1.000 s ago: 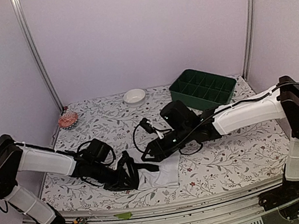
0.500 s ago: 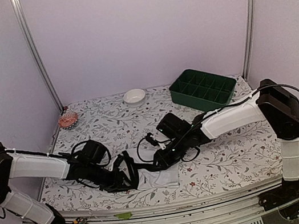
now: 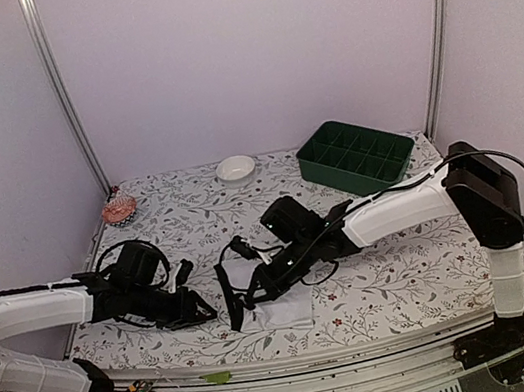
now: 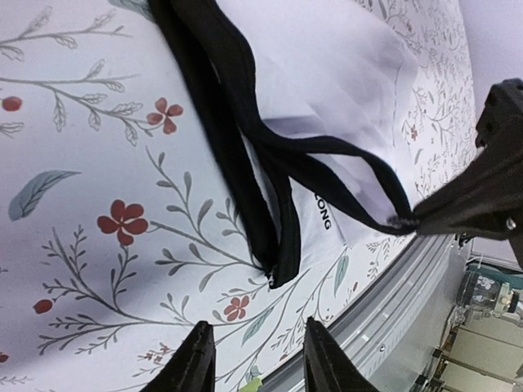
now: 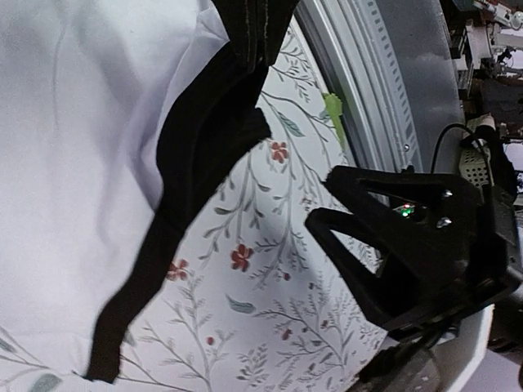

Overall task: Roll the underwear
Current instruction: Smooth out the underwear at the center of the board, then pick up the underwear from the center of the board.

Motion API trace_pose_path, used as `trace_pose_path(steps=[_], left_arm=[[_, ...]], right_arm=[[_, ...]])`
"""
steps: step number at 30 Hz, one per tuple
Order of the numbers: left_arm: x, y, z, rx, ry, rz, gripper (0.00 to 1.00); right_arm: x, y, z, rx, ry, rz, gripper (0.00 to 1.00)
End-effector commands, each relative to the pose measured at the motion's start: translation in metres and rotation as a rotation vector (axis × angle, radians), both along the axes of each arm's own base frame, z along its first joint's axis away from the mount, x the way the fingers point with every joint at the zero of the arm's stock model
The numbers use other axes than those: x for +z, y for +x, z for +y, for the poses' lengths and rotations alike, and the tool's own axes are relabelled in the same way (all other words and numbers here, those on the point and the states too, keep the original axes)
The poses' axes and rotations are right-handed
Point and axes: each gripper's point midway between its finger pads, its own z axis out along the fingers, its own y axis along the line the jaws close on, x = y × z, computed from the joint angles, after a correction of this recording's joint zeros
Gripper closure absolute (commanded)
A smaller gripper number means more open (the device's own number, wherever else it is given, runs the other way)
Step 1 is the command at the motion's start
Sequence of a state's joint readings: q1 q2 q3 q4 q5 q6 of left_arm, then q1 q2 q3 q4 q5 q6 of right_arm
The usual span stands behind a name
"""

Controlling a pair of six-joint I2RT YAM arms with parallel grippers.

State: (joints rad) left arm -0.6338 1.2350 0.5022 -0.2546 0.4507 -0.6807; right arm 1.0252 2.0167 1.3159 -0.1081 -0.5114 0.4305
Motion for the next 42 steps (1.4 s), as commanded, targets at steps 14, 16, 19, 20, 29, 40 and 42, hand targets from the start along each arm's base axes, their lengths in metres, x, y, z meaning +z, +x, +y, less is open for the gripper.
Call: trace_pose_path(steps=[14, 16, 19, 20, 29, 40, 42], left_arm=[[0.02, -0.007, -0.005, -0.07, -0.125, -0.05, 0.46], [0.024, -0.011, -0.014, -0.095, -0.191, -0.043, 0.46], [0.021, -0.016, -0.022, -0.134, -0.218, -0.025, 0.48], [0.017, -0.017, -0.022, -0.141, -0.209, -0.019, 0.49], [0.026, -0.006, -0.018, -0.181, -0.134, -0.147, 0.55], [0.111, 0.053, -0.025, -0.496, 0.16, -0.796, 0.5], [0.106, 0.05, -0.022, -0.639, 0.222, -0.9, 0.48]], right_arm=[[0.039, -0.024, -0.003, 0.029, 0.091, 0.081, 0.62], [0.038, -0.024, -0.025, -0.032, 0.061, 0.103, 0.63], [0.026, -0.029, -0.056, -0.128, -0.002, 0.167, 0.65], [0.021, -0.032, -0.066, -0.163, -0.026, 0.198, 0.65], [-0.007, -0.044, -0.105, -0.293, -0.127, 0.285, 0.64], [0.04, -0.016, -0.099, -0.25, -0.044, -0.087, 0.53], [0.049, -0.012, -0.099, -0.186, -0.021, -0.225, 0.5]])
